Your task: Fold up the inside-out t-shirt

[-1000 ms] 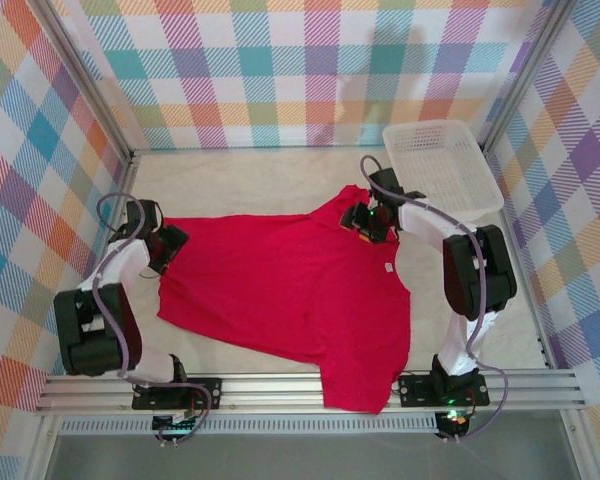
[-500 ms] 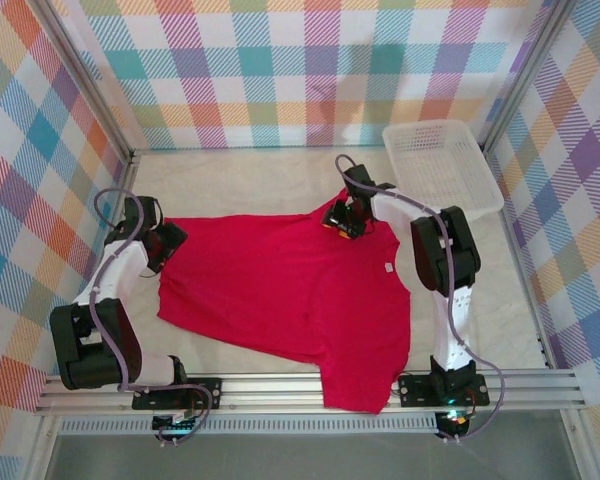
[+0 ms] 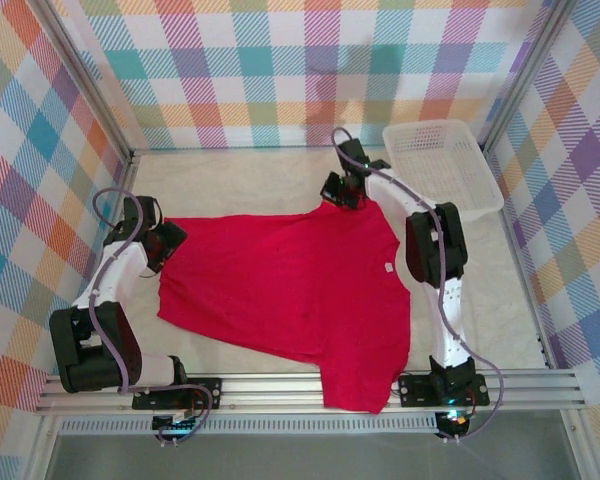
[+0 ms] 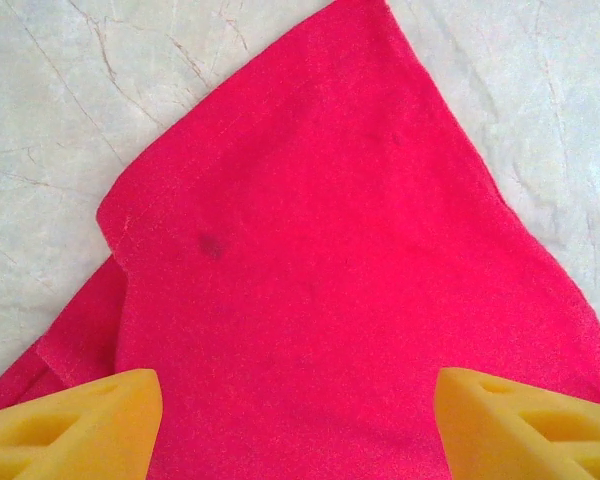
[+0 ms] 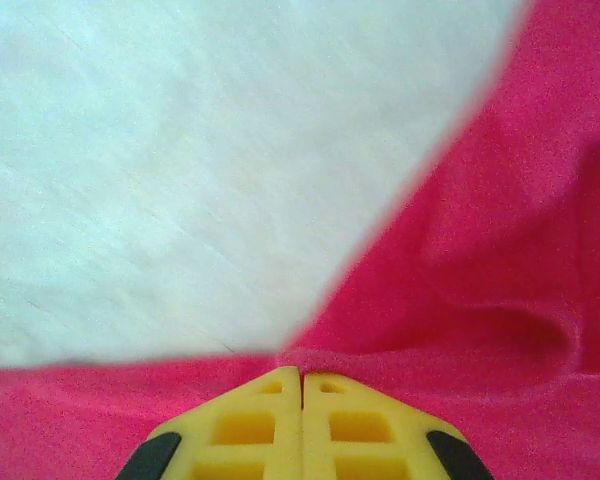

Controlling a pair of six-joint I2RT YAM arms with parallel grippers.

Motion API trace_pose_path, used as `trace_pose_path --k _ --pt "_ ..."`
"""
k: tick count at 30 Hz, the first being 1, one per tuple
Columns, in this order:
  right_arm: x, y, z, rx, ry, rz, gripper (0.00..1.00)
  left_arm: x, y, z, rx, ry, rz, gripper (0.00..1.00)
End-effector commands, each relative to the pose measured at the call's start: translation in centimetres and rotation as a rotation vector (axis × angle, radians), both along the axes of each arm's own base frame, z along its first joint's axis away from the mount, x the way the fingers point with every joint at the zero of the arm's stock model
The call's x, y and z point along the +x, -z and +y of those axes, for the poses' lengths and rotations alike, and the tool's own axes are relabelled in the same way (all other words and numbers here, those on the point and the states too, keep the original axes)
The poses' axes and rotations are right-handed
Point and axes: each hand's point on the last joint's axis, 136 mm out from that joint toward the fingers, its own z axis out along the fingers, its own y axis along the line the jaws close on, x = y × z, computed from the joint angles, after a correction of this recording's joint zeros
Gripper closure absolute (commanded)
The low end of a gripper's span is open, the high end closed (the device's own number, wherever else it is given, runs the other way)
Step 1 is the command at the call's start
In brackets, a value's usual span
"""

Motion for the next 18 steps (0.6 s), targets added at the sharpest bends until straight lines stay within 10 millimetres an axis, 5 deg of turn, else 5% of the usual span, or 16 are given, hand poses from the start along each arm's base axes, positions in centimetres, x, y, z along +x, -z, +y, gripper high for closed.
trace_pose_path --k 1,4,6,8,14,18 --pt "4.1 -3.4 1.0 -0.028 -0.026 -0.142 1.00 -0.7 -0.7 -0.2 0.013 0.017 -0.008 0.28" --pt "7.7 -3.6 3.1 0.003 -0.086 -0.225 1.00 -0.9 -0.9 -0.2 0.013 0.017 -0.010 0.28" --pt "8.5 -2.9 4.3 0.042 -0.133 -0.234 0.51 -1.1 -0.9 -0.5 0.002 0.020 -0.014 0.28" --pt "8.0 -3.0 4.3 0.042 -0.148 -0.217 0.34 -1.3 -1.2 -0.8 -0.011 0.026 -0.022 0.28" --pt "2.4 -3.6 0.9 -0.062 -0.132 -0.102 0.30 -1.5 -2.7 -1.5 -0.033 0.048 -0.055 0.28" --pt "-2.2 -1.9 -1.8 -0.101 -0.100 -0.063 0.29 -0.6 -1.4 -2.7 -0.087 0.063 -0.043 0.27"
